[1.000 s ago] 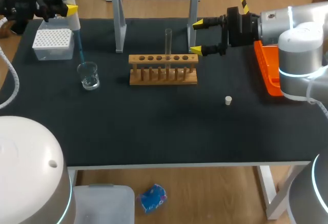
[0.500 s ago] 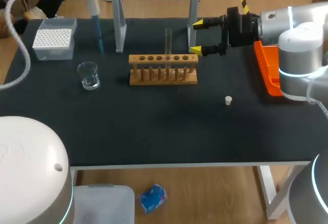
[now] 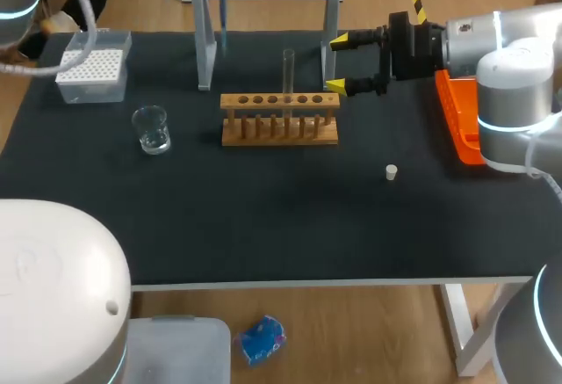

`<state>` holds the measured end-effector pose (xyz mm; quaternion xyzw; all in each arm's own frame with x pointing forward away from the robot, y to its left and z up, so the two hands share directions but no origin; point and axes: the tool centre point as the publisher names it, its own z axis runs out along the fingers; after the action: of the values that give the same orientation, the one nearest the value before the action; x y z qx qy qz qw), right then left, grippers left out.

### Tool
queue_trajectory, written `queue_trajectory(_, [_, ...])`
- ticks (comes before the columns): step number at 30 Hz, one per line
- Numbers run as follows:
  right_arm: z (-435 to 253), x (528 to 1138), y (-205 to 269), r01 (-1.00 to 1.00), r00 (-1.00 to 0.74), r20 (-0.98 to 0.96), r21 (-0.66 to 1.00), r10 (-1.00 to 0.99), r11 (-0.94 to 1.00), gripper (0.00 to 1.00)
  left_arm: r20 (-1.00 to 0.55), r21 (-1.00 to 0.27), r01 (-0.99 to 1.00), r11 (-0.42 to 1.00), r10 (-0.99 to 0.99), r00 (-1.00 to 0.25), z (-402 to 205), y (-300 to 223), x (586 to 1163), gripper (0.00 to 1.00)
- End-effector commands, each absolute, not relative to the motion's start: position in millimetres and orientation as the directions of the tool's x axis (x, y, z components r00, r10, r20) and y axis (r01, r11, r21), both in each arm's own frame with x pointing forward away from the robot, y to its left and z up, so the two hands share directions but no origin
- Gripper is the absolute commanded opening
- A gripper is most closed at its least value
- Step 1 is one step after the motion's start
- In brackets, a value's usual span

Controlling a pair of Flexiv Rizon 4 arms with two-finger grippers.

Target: Invert the test tube, pick up the pipette, mount the tip to pipette, aspirate from beaker and dispense into the tube, eject the tip, return the pipette, and cap with the stopper.

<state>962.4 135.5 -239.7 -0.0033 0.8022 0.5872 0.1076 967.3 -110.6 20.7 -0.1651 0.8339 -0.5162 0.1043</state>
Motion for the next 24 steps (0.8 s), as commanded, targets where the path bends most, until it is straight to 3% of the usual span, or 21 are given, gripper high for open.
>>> queue_trajectory(1, [-240.0,961.9,135.6,-0.132,-0.977,-0.178,0.941,0.122,0.311,1.0,0.0,-0.887,-0.174,0.428,-0.377,-0.926,22.9,-118.4,977.5,0.0])
queue_trajectory(16, [-240.0,961.9,135.6,-0.132,-0.977,-0.178,0.941,0.122,0.311,1.0,0.0,-0.887,-0.174,0.428,-0.377,-0.926,22.9,-118.4,977.5,0.0])
queue_trajectory(24, [-240.0,961.9,135.6,-0.132,-0.977,-0.178,0.941,0.122,0.311,1.0,-0.061,-0.914,-0.073,0.399,-0.312,-0.948,36.6,-160.3,991.5,0.0])
